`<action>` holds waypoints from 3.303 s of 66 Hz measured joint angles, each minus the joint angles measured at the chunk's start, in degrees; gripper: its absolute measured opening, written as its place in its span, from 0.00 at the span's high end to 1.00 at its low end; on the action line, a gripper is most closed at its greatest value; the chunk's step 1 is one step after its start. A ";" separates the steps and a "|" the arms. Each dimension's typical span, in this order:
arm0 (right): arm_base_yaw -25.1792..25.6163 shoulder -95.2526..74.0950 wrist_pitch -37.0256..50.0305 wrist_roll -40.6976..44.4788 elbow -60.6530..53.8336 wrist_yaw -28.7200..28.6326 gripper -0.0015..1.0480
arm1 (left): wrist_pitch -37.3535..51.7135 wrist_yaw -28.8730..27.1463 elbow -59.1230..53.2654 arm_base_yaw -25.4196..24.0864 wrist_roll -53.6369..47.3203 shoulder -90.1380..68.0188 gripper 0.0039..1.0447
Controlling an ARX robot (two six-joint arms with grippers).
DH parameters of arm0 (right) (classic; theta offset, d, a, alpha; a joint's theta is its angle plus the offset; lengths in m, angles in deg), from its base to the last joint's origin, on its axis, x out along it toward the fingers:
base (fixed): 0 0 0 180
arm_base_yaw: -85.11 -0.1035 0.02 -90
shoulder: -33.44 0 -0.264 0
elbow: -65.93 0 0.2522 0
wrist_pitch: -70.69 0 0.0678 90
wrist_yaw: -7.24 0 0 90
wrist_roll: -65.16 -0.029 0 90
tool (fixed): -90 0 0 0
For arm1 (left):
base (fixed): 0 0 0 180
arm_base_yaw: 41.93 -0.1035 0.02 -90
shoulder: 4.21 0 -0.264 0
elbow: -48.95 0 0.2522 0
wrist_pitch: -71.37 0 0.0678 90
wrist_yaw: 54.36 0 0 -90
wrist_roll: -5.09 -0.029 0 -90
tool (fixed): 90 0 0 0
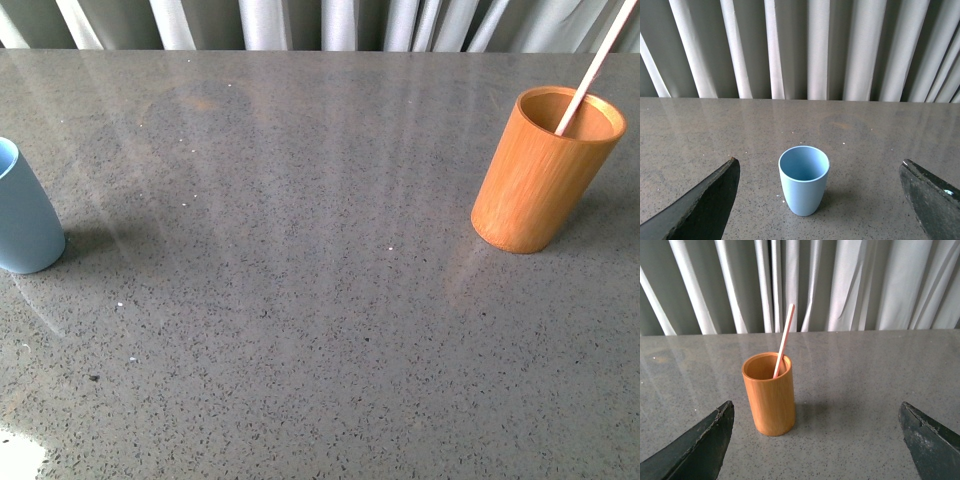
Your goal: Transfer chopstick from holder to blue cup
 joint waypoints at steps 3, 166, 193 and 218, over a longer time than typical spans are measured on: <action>0.00 0.00 0.00 0.00 0.02 0.00 0.09 | 0.00 0.00 0.00 0.00 0.00 0.00 0.08; 0.00 0.00 0.00 0.00 0.02 -0.02 0.09 | -20.04 8.76 62.40 -11.58 -6.29 -104.19 0.08; 0.00 0.00 0.00 0.00 0.02 -0.02 0.09 | -21.68 7.39 63.12 -10.97 -8.02 -105.33 0.47; 0.00 0.00 0.00 0.00 0.02 -0.02 0.09 | -23.87 7.72 63.98 -9.77 -8.09 -106.12 0.99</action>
